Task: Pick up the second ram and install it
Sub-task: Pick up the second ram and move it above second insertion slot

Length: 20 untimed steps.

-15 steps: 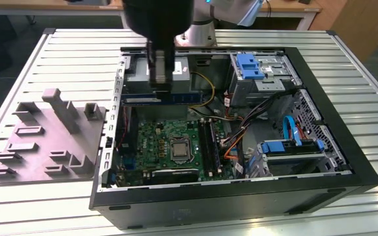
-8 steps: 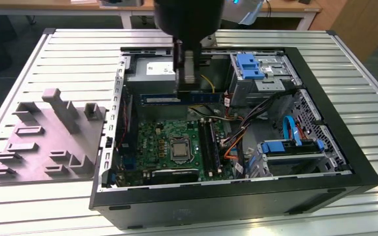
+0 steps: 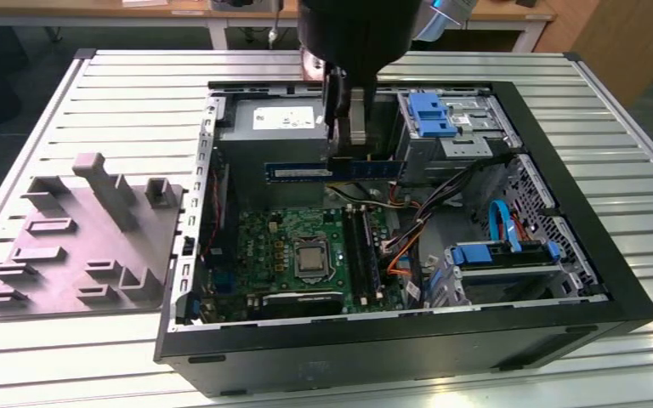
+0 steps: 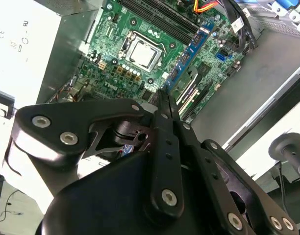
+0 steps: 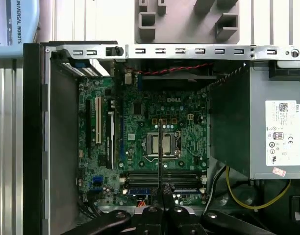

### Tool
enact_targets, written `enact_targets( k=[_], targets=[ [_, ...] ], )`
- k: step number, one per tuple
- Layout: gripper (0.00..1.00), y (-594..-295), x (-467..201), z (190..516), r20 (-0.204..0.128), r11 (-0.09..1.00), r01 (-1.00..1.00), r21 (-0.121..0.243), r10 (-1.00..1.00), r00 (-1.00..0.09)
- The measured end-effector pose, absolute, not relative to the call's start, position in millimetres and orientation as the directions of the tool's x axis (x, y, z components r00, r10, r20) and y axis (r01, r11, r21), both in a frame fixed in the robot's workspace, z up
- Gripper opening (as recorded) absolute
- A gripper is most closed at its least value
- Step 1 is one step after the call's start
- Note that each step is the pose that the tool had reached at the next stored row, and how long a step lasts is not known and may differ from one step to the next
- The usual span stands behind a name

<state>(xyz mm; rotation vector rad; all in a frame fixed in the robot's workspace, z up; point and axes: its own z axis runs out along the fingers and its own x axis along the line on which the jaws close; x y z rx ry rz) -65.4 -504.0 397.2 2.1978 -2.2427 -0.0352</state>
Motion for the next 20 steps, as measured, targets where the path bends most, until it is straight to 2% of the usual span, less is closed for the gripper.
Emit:
enact_targets(
  k=[10,16,20],
  targets=[
    [0.11,-504,-65,381,-0.016,0.020,-1.000,0.017,-1.000,-0.020],
    [0.11,-504,-65,375,-0.049,0.019,-1.000,0.018,-0.999,-0.020],
    [0.11,-504,-65,367,-0.054,0.019,-1.000,0.018,-0.998,-0.020]
  ],
)
